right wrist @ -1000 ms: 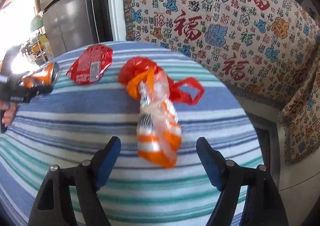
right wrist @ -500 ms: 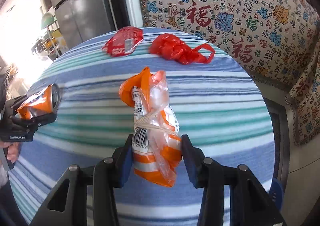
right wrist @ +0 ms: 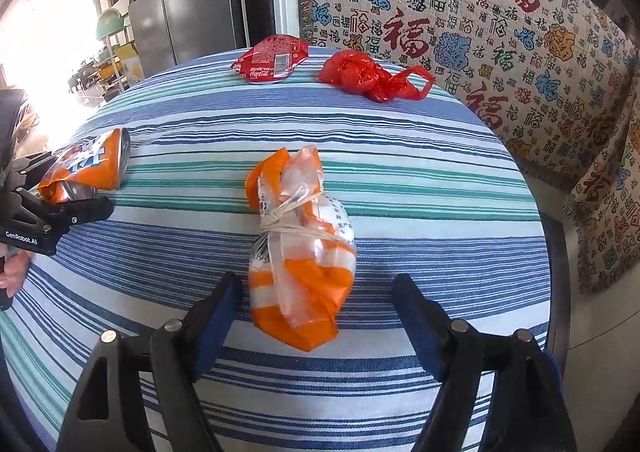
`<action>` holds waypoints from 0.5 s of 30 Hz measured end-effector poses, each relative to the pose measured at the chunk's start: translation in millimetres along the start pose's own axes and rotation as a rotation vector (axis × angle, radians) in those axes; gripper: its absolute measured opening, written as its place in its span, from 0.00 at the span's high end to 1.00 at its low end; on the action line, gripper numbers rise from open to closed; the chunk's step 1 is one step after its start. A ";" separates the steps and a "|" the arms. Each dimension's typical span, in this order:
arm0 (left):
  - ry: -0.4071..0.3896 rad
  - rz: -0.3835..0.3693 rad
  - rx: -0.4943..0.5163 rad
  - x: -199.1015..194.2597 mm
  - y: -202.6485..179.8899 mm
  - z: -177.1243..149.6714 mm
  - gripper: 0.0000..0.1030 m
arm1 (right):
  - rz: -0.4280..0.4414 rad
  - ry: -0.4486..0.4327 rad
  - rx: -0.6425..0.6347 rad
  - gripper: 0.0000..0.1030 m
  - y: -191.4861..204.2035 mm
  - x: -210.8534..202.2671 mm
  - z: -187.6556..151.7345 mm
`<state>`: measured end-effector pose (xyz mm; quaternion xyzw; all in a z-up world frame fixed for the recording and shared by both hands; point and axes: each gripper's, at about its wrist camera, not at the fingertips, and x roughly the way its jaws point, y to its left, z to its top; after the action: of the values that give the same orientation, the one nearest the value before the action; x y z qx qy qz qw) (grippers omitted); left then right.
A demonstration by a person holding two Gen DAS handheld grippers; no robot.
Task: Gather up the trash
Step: 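Lift both packets and carry them toward the blue bin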
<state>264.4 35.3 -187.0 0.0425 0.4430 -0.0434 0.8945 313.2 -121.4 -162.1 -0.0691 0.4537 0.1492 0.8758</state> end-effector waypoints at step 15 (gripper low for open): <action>-0.039 -0.015 0.018 -5.7 -4.5 -0.5 0.21 | 0.081 -0.023 0.068 0.54 -6.0 -8.5 15.0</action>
<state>260.0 31.1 -183.0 0.0466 0.4254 -0.0548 0.9021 322.1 -124.9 -146.6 -0.0193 0.4509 0.1700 0.8760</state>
